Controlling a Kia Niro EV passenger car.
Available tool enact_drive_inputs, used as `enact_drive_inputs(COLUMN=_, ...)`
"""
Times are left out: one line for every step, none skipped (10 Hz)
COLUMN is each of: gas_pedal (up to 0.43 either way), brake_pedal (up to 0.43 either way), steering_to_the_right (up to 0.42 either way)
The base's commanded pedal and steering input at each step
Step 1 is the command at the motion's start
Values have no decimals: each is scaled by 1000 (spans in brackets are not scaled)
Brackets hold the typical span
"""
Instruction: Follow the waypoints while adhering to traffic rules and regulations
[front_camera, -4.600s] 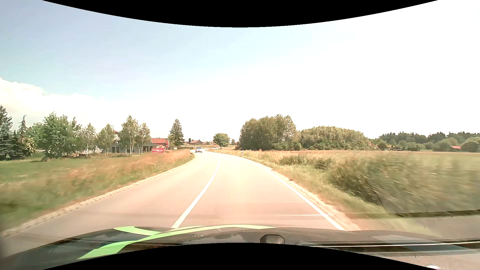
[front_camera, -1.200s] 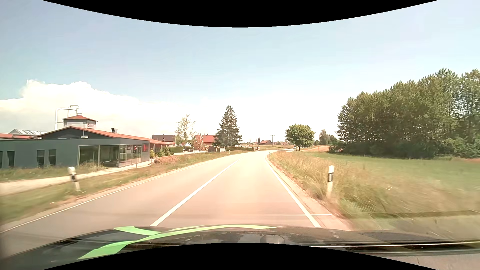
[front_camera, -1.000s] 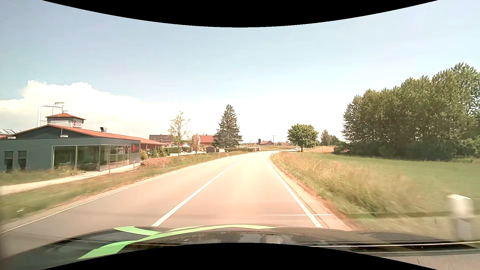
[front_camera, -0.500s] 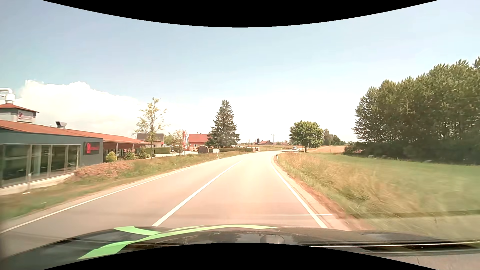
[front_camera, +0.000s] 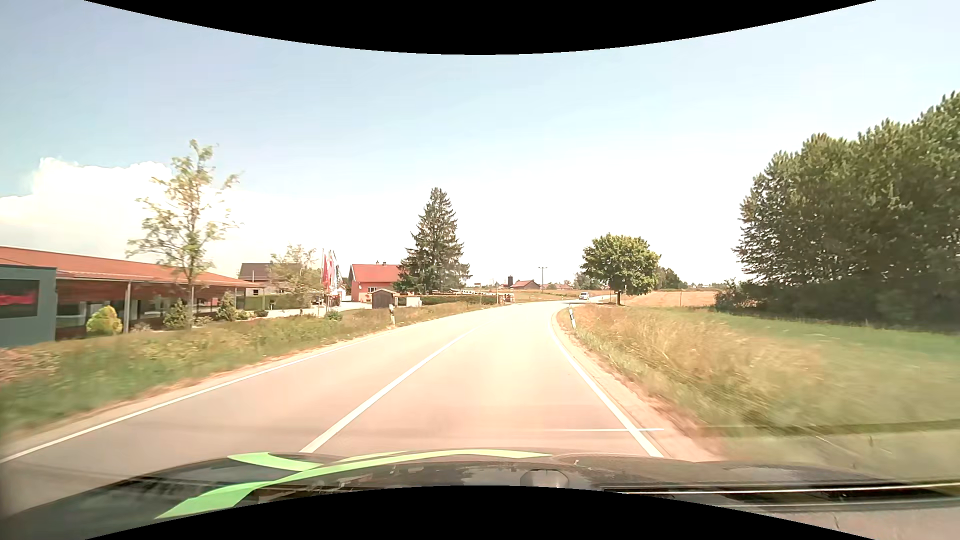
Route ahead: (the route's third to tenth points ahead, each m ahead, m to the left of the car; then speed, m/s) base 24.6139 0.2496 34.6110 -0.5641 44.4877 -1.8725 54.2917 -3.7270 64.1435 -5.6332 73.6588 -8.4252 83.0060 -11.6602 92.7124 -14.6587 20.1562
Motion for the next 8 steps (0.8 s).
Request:
enact_drive_inputs(gas_pedal=138, brake_pedal=0, steering_to_the_right=13)
enact_drive_inputs(gas_pedal=138, brake_pedal=0, steering_to_the_right=13)
enact_drive_inputs(gas_pedal=138, brake_pedal=0, steering_to_the_right=15)
enact_drive_inputs(gas_pedal=138, brake_pedal=0, steering_to_the_right=16)
enact_drive_inputs(gas_pedal=138, brake_pedal=0, steering_to_the_right=16)
enact_drive_inputs(gas_pedal=138, brake_pedal=0, steering_to_the_right=17)
enact_drive_inputs(gas_pedal=138, brake_pedal=0, steering_to_the_right=19)
enact_drive_inputs(gas_pedal=138, brake_pedal=0, steering_to_the_right=23)
